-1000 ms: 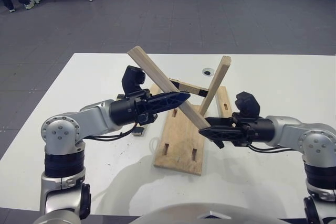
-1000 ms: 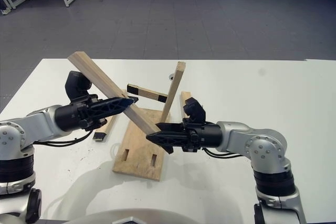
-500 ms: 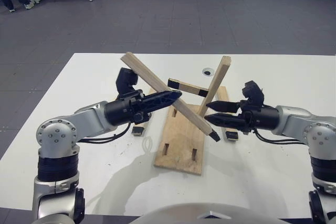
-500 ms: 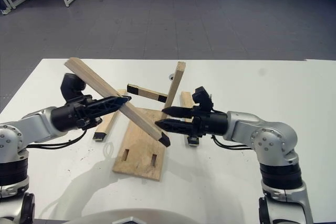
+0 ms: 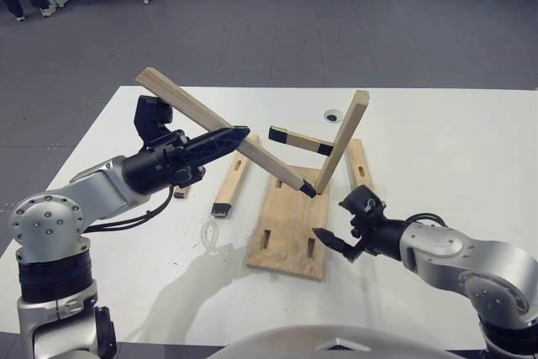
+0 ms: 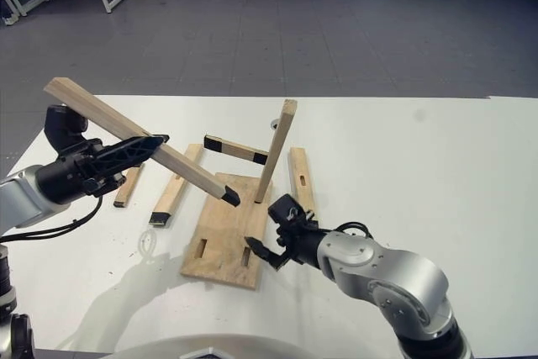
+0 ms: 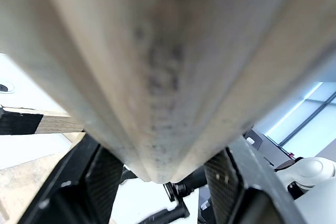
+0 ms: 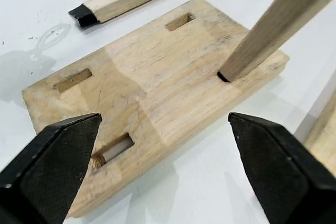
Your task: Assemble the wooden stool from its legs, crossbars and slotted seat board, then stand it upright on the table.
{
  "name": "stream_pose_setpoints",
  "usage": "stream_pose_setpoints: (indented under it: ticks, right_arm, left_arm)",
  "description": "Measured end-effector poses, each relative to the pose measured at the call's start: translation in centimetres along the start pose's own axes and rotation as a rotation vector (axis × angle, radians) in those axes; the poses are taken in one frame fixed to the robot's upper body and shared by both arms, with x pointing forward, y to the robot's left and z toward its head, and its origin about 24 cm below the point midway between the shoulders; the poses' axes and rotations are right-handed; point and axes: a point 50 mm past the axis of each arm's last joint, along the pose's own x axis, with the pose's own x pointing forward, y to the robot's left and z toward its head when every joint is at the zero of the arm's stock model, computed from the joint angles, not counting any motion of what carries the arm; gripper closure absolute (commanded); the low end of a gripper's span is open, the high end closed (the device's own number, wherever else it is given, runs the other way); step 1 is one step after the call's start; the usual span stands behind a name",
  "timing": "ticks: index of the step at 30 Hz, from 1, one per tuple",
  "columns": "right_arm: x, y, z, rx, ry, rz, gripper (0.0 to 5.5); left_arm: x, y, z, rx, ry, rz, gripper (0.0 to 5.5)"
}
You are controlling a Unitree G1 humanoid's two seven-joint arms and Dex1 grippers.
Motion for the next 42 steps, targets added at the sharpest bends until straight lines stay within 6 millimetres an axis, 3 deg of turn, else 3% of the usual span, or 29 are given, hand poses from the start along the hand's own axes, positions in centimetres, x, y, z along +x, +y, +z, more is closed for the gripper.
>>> stream_pose_setpoints:
  ticks: [6,11,24,28,32,38,42]
  right_arm:
    - [-0.1,0.8,-1.0,-0.055,0.105,0.048,1.03]
    - [1.2,0.3,-1.7,-0.038,0.148,0.023,1.03]
    - [2.7,0.5,-1.9,-0.092,0.113,0.026,1.03]
    - [1.6,-0.8,-2.4,-0.192,0.145,0.047,1.03]
    - [-0.4,-4.0,-3.1,-0.293,0.209,0.045,1.03]
    - [-1.9,-7.2,-3.5,-0.377,0.258,0.057,1.03]
    - [-2.4,-9.0,-3.5,-0.397,0.287,0.072,1.03]
  left_arm:
    - [0.2,-0.5,-0.1,0.022,0.0,0.021,3.44]
    - [0.3,-0.4,-0.2,0.04,0.007,0.044,3.44]
    - [0.5,-0.4,-0.3,0.044,0.035,0.044,3.44]
    - [0.3,-0.3,-0.2,0.071,0.058,0.049,3.44]
    - [-0.8,-0.4,-0.2,0.108,0.107,0.059,3.44]
    - [-2.6,0.9,-3.5,0.107,0.267,0.142,3.44]
    - [-2.4,1.5,-4.2,0.161,0.273,0.147,3.44]
